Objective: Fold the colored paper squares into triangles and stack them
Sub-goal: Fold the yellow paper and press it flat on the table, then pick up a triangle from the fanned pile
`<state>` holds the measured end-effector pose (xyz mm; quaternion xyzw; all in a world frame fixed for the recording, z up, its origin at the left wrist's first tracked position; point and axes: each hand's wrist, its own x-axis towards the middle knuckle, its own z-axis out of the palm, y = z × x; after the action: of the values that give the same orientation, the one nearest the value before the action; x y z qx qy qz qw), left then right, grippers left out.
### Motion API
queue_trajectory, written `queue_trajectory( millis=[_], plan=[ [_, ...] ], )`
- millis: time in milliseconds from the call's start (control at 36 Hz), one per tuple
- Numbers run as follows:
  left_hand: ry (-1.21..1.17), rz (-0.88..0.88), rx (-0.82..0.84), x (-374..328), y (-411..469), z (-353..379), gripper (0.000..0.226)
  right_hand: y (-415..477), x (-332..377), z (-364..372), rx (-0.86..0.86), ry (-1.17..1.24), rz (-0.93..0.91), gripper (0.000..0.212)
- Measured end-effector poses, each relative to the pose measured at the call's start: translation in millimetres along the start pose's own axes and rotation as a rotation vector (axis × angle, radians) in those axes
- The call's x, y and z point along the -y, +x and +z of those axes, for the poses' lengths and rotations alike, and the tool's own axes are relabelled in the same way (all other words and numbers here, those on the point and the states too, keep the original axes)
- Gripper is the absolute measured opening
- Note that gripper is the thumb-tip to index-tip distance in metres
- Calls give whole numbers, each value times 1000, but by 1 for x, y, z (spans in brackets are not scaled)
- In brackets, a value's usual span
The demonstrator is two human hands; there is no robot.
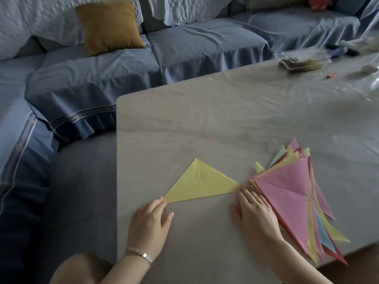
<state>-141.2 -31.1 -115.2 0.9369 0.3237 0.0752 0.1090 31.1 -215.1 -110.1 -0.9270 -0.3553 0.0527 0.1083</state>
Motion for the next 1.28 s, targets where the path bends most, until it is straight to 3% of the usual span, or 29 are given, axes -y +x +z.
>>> queue_trajectory(
  millis=[56, 167, 278, 417, 611, 750, 861, 972, 1056, 1111, 1194, 1278],
  plan=[
    [-40, -105, 32, -9, 15, -10, 23, 2, 0, -1, 0, 36, -36, 43],
    [3, -303, 197, -22, 44, -20, 48, 7, -5, -19, -129, 169, -60, 21],
    [-103, -418, 318, -25, 59, -22, 53, 9, -25, -38, -195, 210, 84, 36],
    [-144, -438, 345, -23, 65, -19, 30, 2, -50, -52, 52, 49, 215, 64],
    [-291, -475, 164, -23, 93, -21, 19, -2, -62, -45, 65, -32, 167, 52],
    [-378, -531, 39, -20, 123, -26, 18, 1, -65, -48, 104, 36, 171, 55],
    [-283, -597, -24, -32, 125, -29, 47, 1, -65, -52, 69, 113, 161, 41],
    [-235, -369, -101, -52, 106, -23, 50, -1, -59, -57, 34, 157, 171, 29],
    [-451, -241, 1, -75, 79, -23, 32, -5, -49, -67, -8, 142, 213, 32],
    [-759, -288, 176, -96, 59, -30, 6, -9, -39, -73, -42, 121, 187, 32],
    [-1096, -358, 440, -123, 39, -31, 18, -13, -19, -76, -139, 135, 132, 27],
    [-1045, -255, 486, -133, 26, -27, 18, -13, -14, -69, -184, 123, 154, 20]
  ],
)
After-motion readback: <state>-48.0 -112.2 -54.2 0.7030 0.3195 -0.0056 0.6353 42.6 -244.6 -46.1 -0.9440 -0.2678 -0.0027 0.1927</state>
